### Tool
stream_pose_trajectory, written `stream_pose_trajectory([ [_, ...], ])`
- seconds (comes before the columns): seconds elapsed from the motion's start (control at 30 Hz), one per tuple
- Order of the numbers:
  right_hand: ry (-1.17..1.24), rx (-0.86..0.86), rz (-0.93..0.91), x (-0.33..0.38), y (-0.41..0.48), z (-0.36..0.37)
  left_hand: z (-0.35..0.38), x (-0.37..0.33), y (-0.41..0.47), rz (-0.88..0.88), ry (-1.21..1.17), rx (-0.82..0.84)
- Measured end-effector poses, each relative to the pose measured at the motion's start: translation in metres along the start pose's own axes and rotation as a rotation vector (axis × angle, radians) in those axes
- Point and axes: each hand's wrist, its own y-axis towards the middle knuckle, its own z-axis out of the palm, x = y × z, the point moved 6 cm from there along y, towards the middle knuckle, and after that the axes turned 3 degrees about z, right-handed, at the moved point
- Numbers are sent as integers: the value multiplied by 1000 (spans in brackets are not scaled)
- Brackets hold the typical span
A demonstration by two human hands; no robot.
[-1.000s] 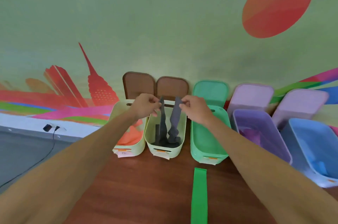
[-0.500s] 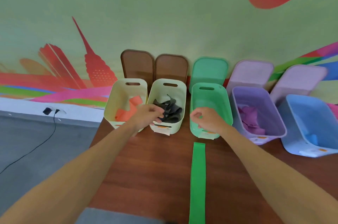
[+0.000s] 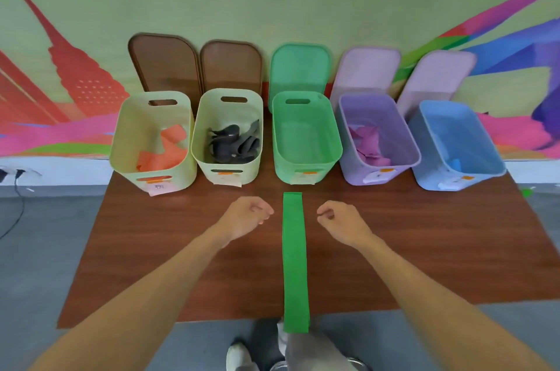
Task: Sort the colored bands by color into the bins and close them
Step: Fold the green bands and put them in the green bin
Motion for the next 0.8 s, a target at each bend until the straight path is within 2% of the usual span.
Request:
stream_pose_trajectory([
  [0.17, -19, 34, 25, -28, 25, 16, 31, 4, 38, -9, 183, -44],
  [0.33, -19, 83, -19, -56, 63, 27, 58, 9, 80, -28, 405, -153],
  [0.63, 6, 108, -134, -64, 100, 25, 77, 7, 116, -45, 758, -205],
  [0.8, 28, 118, -153, -66, 105, 25, 79, 11, 116, -10, 797, -244],
])
